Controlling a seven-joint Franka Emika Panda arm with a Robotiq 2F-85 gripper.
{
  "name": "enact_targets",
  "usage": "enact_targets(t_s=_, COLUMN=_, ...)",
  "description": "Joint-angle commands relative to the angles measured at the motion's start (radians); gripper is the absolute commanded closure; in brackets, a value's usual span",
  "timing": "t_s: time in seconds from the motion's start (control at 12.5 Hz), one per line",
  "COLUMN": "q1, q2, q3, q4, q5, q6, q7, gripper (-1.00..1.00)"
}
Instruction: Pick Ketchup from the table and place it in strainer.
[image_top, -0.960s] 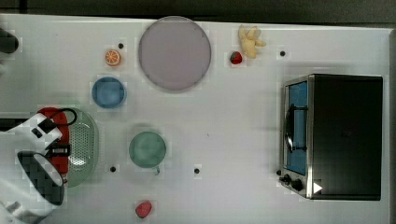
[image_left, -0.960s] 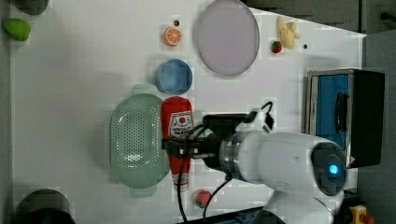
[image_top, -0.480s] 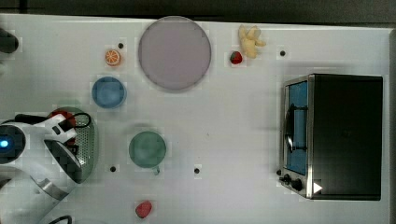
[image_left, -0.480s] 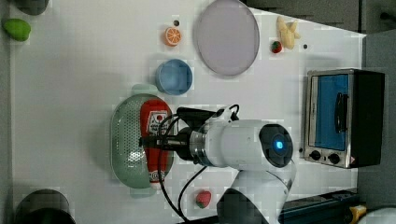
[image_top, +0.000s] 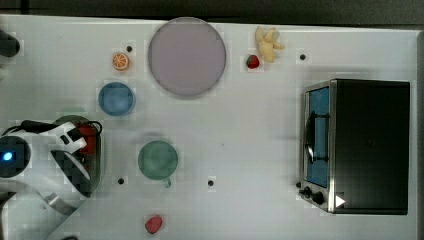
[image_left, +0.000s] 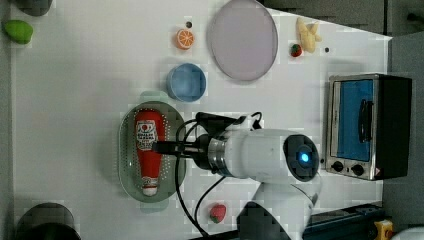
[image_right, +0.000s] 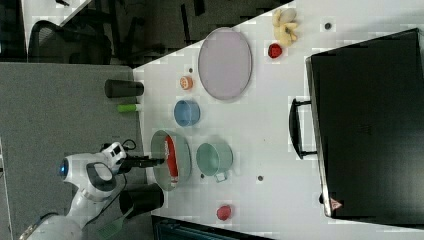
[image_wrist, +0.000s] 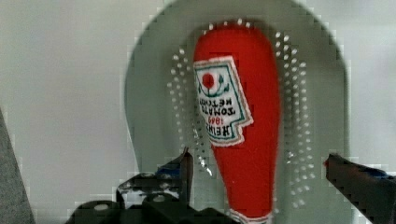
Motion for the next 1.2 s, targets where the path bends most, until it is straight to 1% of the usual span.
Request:
enact_targets(t_s=0.08, q1=-0.061, q2=-0.143, q3=0.003, q4=0.033, q5=0.010, q6=-0.097, q7=0.051, gripper=-1.00)
enact_targets(t_s=0.32, q1=-0.149, q2=-0.292, q3=-0.033, q4=0.035, q5=0.010, q6=-0.226, q7=0.051, gripper=-1.00)
enact_targets(t_s=0.56, q1=-0.216, q2=-0.444, q3=-0.136, q4=0.050, q5=0.011, q6=-0.362, q7=0.049, gripper=-1.00)
enact_targets(t_s=0.72, q1=-0.233, q2=-0.515, q3=-0.234, q4=0.061, q5=0.021, q6=-0.430, q7=0.032, gripper=-1.00)
enact_targets(t_s=0.8, q1=-0.233, q2=-0.539, q3=-0.285, q4=0.067, q5=0.056, q6=-0.457, q7=0.030, gripper=-1.00)
enact_targets(t_s=0.96, q1=-0.233, q2=-0.569, q3=-0.377, q4=0.083, q5=0.173, q6=-0.527, q7=0.021, gripper=-1.00)
enact_targets(t_s=1.04, q1=-0.233, q2=-0.577, q3=-0.414, q4=0.097, q5=0.193, q6=-0.560, q7=-0.017, gripper=-1.00)
enact_targets(t_s=1.2, q1=-0.234, q2=-0.577, q3=-0.474, q4=0.150, q5=0.193, q6=-0.607, q7=-0.146, gripper=-1.00)
